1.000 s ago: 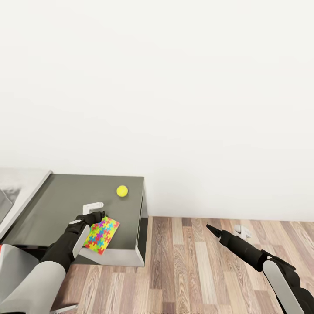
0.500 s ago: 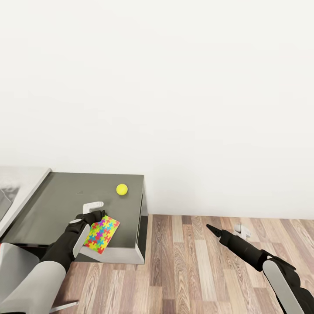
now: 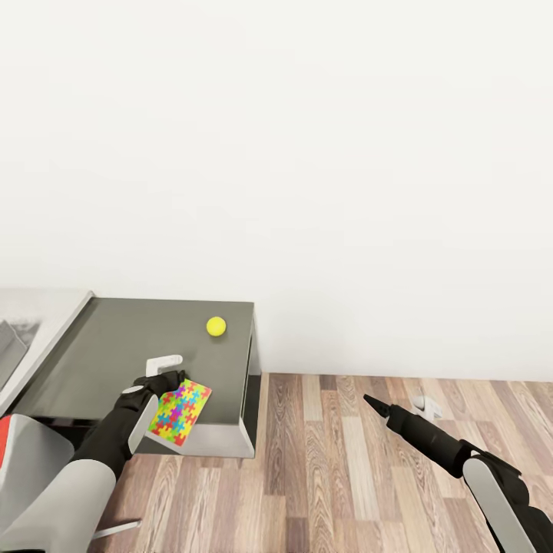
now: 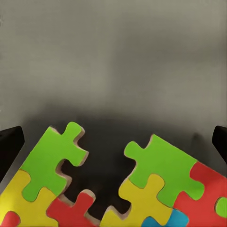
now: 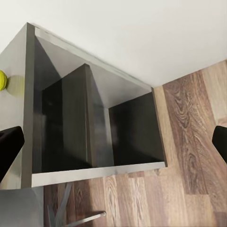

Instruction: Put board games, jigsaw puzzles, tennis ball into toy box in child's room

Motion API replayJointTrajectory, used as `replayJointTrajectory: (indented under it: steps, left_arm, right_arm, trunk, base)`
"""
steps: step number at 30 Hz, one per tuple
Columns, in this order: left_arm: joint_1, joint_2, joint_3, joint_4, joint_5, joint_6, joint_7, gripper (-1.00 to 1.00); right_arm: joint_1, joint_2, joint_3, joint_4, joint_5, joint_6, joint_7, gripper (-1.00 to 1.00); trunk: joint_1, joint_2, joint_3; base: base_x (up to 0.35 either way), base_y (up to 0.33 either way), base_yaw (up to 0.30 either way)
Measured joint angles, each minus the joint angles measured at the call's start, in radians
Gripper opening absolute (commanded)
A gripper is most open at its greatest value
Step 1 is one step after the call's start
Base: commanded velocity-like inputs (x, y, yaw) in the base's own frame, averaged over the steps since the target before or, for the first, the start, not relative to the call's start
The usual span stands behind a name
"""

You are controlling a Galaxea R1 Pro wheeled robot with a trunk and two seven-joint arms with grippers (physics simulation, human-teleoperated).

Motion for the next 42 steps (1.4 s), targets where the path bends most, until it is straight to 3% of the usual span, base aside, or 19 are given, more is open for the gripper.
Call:
replayJointTrajectory:
  steps: [35, 38, 42]
  left_arm:
    - [0.001, 0.002, 0.012, -0.004, 0.004, -0.001, 0.004, 1.0]
    - [0.002, 0.004, 0.039, -0.044, 0.006, 0.0, 0.004, 1.0]
    - [0.018, 0.003, 0.147, -0.136, 0.009, 0.012, 0.001, 1.0]
  right_arm:
    - [0.0, 0.0, 0.0, 0.0, 0.0, 0.0, 0.0, 1.0]
    - [0.0, 0.0, 0.001, 0.0, 0.0, 0.0, 0.0, 1.0]
    - [0.0, 0.001, 0.001, 0.0, 0.0, 0.0, 0.0, 1.0]
  trunk:
    - [0.0, 0.0, 0.0]
    - [0.0, 0.0, 0.0]
    - [0.0, 0.0, 0.0]
  base:
    - [-0.018, 0.0, 0.0]
    - [0.0, 0.0, 0.0]
    - [0.0, 0.0, 0.0]
